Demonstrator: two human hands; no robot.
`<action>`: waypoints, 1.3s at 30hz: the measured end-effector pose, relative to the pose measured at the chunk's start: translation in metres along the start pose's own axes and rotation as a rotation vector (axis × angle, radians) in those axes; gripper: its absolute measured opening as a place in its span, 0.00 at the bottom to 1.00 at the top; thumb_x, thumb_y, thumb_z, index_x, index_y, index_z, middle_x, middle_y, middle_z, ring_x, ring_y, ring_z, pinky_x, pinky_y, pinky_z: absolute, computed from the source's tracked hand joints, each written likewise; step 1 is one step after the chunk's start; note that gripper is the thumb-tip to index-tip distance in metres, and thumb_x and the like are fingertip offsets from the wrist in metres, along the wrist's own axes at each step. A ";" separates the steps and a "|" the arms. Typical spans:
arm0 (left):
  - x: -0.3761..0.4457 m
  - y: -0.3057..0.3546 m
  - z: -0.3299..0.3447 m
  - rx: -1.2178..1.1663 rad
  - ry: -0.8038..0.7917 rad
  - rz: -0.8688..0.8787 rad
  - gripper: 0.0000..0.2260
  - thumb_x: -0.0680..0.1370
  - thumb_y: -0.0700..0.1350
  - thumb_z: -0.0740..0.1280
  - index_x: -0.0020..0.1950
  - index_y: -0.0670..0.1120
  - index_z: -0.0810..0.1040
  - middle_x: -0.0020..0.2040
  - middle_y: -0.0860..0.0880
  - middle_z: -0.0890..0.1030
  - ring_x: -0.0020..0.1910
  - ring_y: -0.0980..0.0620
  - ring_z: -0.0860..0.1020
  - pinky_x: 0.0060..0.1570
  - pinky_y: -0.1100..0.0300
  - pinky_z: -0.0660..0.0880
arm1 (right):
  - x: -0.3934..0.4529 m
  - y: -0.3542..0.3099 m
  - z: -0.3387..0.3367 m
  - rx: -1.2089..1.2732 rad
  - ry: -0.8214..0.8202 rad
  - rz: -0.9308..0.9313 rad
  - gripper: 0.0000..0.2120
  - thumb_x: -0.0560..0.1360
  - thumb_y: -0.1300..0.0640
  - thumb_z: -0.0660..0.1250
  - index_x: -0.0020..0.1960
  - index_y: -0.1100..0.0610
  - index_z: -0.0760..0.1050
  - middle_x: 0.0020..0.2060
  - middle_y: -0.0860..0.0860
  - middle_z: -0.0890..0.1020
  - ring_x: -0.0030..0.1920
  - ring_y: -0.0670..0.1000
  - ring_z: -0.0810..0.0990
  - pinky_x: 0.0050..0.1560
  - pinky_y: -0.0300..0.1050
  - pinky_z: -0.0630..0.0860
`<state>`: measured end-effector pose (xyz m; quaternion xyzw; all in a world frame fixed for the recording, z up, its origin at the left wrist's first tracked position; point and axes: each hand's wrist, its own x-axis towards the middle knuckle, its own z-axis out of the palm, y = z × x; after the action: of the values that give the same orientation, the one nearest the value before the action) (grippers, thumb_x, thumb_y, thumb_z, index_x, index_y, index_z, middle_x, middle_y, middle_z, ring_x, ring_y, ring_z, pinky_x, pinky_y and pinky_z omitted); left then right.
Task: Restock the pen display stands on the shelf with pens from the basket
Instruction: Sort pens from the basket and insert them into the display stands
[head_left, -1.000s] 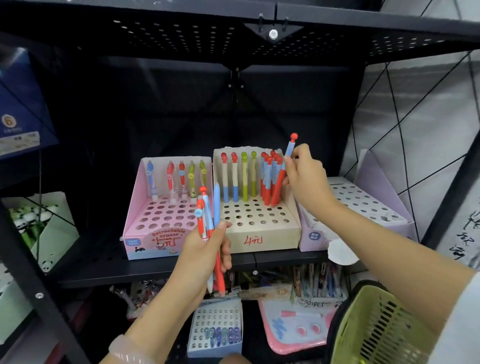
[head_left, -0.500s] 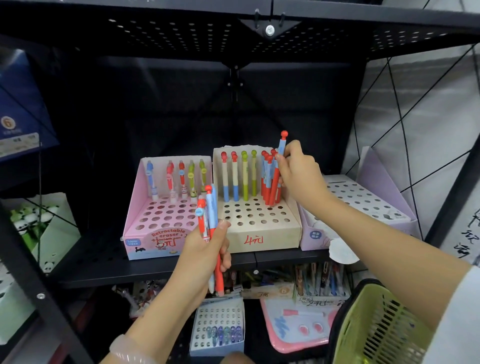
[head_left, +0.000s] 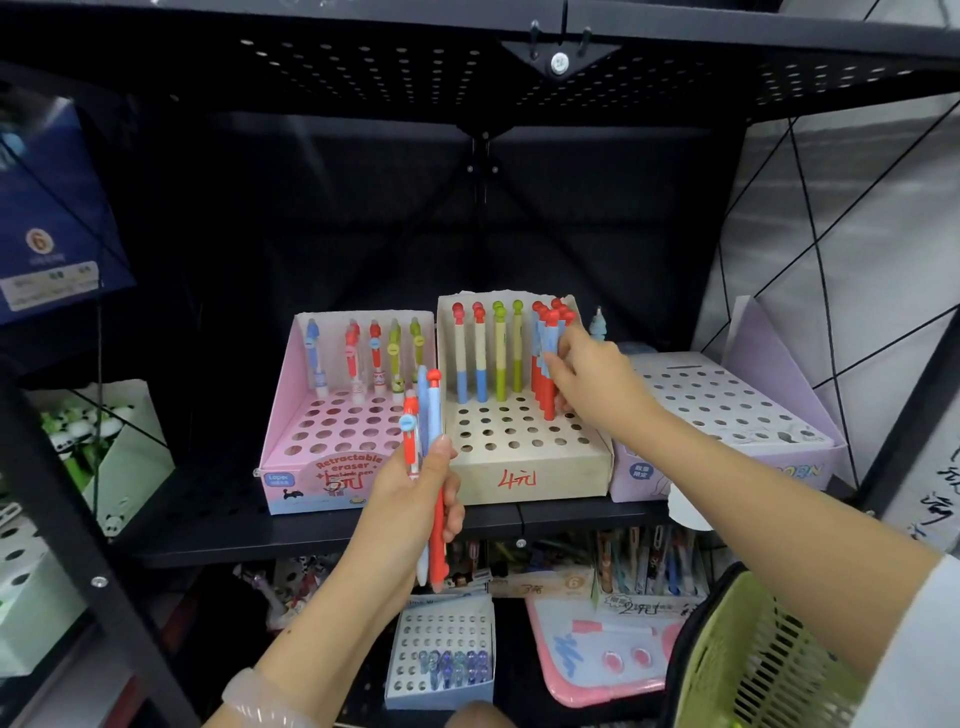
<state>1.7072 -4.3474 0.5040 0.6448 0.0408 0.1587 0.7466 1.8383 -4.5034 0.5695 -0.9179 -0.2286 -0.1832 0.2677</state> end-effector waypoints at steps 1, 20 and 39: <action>0.000 0.001 0.000 0.016 0.002 0.004 0.16 0.74 0.58 0.61 0.46 0.45 0.71 0.24 0.53 0.70 0.20 0.55 0.69 0.20 0.64 0.67 | 0.000 0.000 -0.001 -0.003 -0.029 0.009 0.08 0.80 0.54 0.58 0.47 0.59 0.67 0.37 0.58 0.82 0.38 0.56 0.82 0.44 0.54 0.80; -0.006 0.007 -0.004 0.066 -0.016 0.014 0.10 0.77 0.50 0.64 0.43 0.44 0.71 0.24 0.52 0.71 0.20 0.55 0.67 0.18 0.64 0.65 | -0.044 -0.069 0.006 0.726 -0.543 0.056 0.09 0.73 0.51 0.69 0.35 0.48 0.80 0.38 0.47 0.81 0.41 0.44 0.75 0.40 0.37 0.71; -0.005 0.009 0.007 -0.036 0.046 -0.092 0.06 0.82 0.42 0.54 0.46 0.44 0.66 0.27 0.49 0.71 0.19 0.54 0.65 0.19 0.64 0.61 | -0.006 0.014 -0.035 0.141 0.282 0.025 0.07 0.81 0.53 0.55 0.49 0.57 0.63 0.36 0.58 0.81 0.37 0.59 0.81 0.41 0.58 0.77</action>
<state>1.7027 -4.3546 0.5133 0.6248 0.0848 0.1397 0.7635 1.8331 -4.5356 0.5887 -0.8648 -0.1897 -0.2903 0.3632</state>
